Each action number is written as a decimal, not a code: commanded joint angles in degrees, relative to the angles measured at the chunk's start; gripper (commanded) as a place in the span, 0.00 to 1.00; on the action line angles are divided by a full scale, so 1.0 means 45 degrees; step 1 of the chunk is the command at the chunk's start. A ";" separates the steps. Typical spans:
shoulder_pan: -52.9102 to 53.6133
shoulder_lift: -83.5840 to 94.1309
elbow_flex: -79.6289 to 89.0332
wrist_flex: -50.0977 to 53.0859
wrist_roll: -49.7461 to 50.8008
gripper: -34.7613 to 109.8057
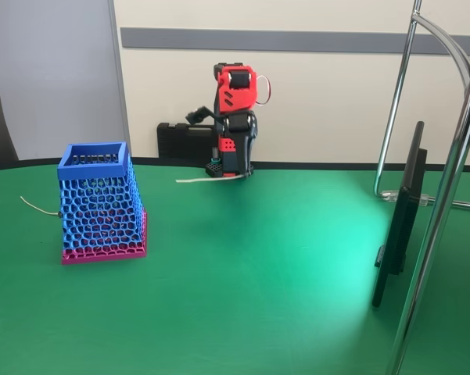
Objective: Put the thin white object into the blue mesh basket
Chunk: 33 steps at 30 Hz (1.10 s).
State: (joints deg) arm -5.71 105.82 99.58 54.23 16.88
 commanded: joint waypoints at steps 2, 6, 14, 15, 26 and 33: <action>0.0566 0.0742 -0.0625 -0.1816 -0.0078 0.24; 0.1328 0.0801 -0.0664 -0.3809 0.0605 0.24; 0.3320 0.0273 -0.1738 -0.4492 0.4824 0.24; 0.3535 0.0195 -0.1895 -0.4395 0.5215 0.24; 0.5391 -0.0195 -0.3223 -0.3379 0.6426 0.24; 0.6504 -0.0254 -0.2734 -0.3809 0.6523 0.24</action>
State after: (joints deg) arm 22.24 104.41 87.80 38.32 45.88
